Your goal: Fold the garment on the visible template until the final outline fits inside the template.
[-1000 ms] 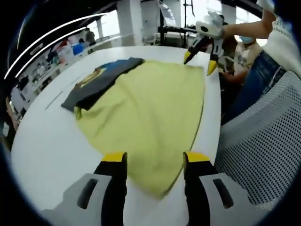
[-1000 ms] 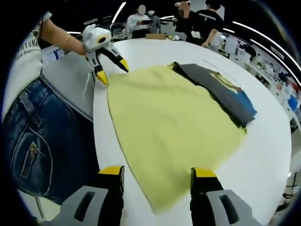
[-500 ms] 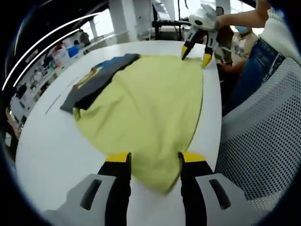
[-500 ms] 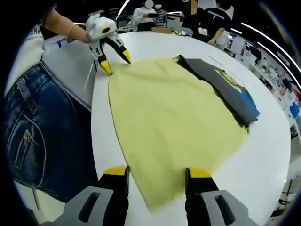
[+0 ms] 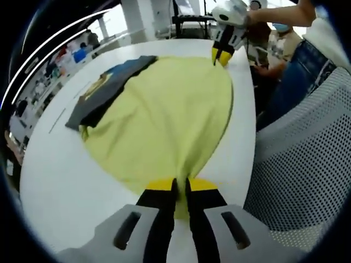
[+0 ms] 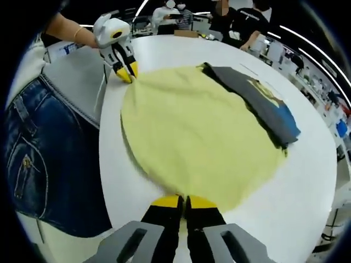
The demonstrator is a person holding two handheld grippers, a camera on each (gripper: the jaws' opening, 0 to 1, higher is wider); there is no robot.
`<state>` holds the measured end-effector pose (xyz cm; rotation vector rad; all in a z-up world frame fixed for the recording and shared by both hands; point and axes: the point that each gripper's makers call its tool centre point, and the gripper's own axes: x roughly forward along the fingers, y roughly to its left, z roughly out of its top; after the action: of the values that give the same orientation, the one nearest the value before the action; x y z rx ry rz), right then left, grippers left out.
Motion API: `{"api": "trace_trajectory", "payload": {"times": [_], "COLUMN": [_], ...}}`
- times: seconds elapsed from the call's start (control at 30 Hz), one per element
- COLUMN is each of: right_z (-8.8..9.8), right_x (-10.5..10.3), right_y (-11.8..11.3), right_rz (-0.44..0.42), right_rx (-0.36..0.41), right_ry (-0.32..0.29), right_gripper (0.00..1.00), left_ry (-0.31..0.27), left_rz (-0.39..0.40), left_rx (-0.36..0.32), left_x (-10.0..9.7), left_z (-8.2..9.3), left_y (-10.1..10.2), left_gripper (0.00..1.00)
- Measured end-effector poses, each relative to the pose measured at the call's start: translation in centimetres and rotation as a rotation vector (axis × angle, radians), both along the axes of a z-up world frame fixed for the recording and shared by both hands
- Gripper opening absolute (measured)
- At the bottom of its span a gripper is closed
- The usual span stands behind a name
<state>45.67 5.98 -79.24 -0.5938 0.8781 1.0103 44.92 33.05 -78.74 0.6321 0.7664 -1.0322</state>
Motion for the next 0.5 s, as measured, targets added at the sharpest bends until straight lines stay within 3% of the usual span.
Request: {"api": "trace_trajectory", "payload": {"times": [0.17, 0.5], "right_z": [0.8, 1.6], "right_x": [-0.3, -0.9], "right_y": [-0.1, -0.1], "right_rz": [-0.003, -0.022], "right_rx": [0.002, 0.031], "right_ry": [-0.001, 0.004], "right_gripper": [0.0, 0.0], "left_ry": [0.02, 0.012], "left_rz": [0.027, 0.026], "left_rx": [-0.024, 0.006], "left_x": [-0.4, -1.1], "left_z": [0.9, 1.5], "left_y": [-0.3, -0.3], "left_gripper": [0.01, 0.01]}}
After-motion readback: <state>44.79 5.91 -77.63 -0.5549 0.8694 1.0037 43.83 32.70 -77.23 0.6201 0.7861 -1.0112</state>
